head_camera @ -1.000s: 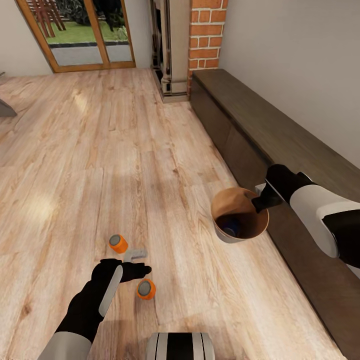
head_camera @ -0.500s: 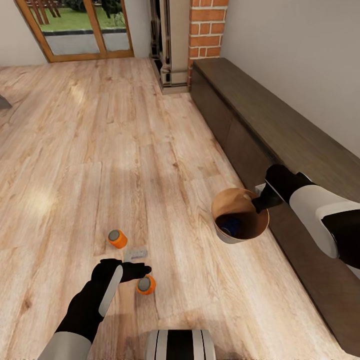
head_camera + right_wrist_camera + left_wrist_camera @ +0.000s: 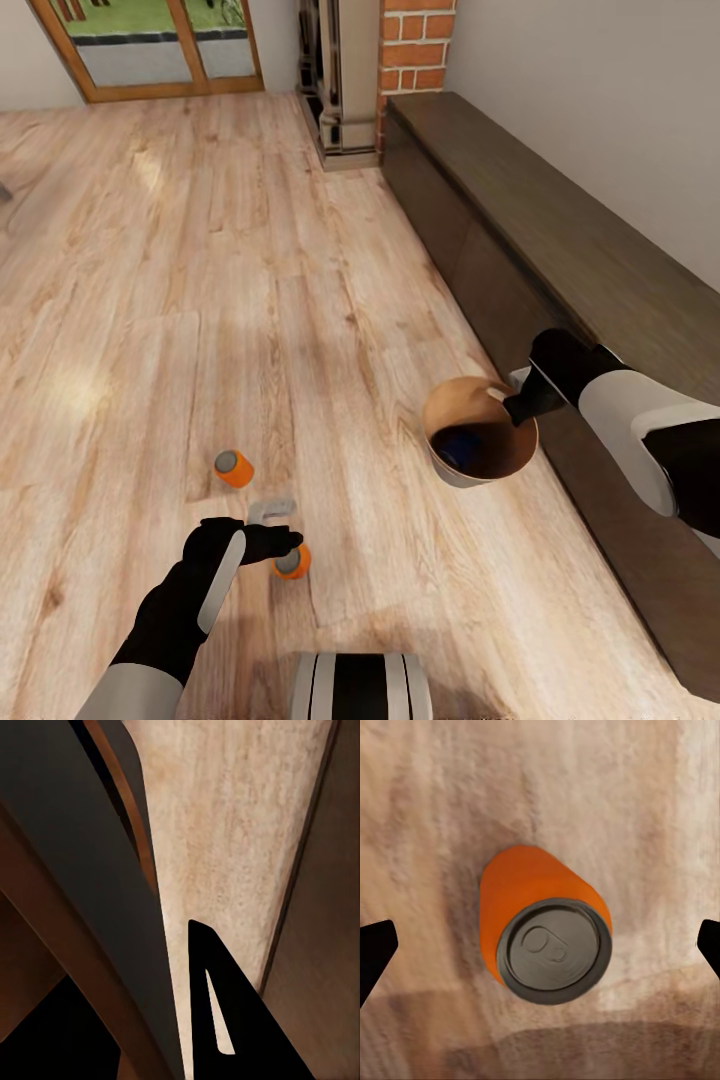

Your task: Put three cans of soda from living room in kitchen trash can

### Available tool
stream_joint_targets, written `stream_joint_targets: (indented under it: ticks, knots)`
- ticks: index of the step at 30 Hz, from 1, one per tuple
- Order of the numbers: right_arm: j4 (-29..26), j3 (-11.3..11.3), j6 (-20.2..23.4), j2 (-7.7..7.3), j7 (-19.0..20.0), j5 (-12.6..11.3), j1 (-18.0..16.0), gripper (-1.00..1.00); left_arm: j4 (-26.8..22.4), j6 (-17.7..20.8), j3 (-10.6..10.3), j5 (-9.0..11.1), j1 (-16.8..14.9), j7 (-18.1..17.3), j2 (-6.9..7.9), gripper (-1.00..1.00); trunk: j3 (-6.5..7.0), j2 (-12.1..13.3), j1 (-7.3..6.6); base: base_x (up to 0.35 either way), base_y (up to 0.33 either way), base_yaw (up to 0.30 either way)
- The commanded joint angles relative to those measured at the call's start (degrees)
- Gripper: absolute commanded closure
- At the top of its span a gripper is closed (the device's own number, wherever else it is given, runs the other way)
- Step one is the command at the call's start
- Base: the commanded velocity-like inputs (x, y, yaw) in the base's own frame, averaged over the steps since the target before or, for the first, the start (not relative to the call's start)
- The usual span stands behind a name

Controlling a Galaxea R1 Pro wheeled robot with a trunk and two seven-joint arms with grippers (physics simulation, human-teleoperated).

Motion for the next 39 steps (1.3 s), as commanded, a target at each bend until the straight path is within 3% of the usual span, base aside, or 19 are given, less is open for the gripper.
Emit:
stream_joint_targets:
  ticks: [1, 9, 11, 15, 20, 24, 33, 39]
  knots:
    - [0.0, -0.4, 0.2, 0.02, 0.0, -0.8, 0.0, 1.0, 0.0, 0.0, 0.0, 0.0, 0.0, 0.0, 0.0, -1.0, -0.22, 0.0, 0.01, 0.0, 0.0, 0.0]
    - [0.6, -0.4, 0.2, 0.44, 0.0, -0.8, -1.9, 1.0, 0.0, 0.0, 0.0, 0.1, 0.0, -0.1, 0.0, -1.0, -0.44, 0.0, 0.04, 0.0, 0.0, 0.0]
    - [1.8, -0.4, 0.2, 0.73, 0.0, -0.8, -3.4, 1.0, 0.0, -0.1, 0.0, 0.1, 0.1, -0.1, 0.0, -1.0, -0.44, 0.0, 0.04, 0.0, 0.0, 0.0]
    - [8.0, -0.4, 0.2, 1.95, 0.0, -0.8, -9.8, 1.0, 0.0, -0.1, 0.0, 0.1, 0.1, -0.1, -0.04, -1.0, -0.44, 0.0, 0.04, 0.0, 0.0, 0.0]
    - [10.1, -0.1, 0.2, 2.69, 0.0, -0.8, -13.1, 1.0, 0.0, -0.1, 0.0, 0.1, 0.1, -0.1, -0.08, -1.0, -0.66, 0.0, 0.06, 0.0, 0.0, 0.0]
    - [10.8, 1.3, 0.2, 3.2, 0.0, -0.8, -14.1, 1.0, 0.0, -0.1, 0.0, 0.1, 0.1, -0.1, -0.08, -1.0, -1.58, -0.1, 0.16, 0.0, 0.0, 0.0]
    - [11.1, 1.9, 0.2, 3.42, 0.1, -0.8, -14.6, 1.0, 0.1, -0.2, 0.0, 0.1, 0.1, -0.1, -0.15, -1.0, -3.93, -0.2, 0.4, 0.0, 0.0, 0.0]
    - [11.1, 1.9, 0.2, 3.42, 0.2, -0.8, -14.7, 1.0, 0.0, -0.2, 0.0, 0.1, 0.1, -0.1, -0.24, -1.0, -4.3, -0.2, 0.4, 0.0, 0.0, 0.0]
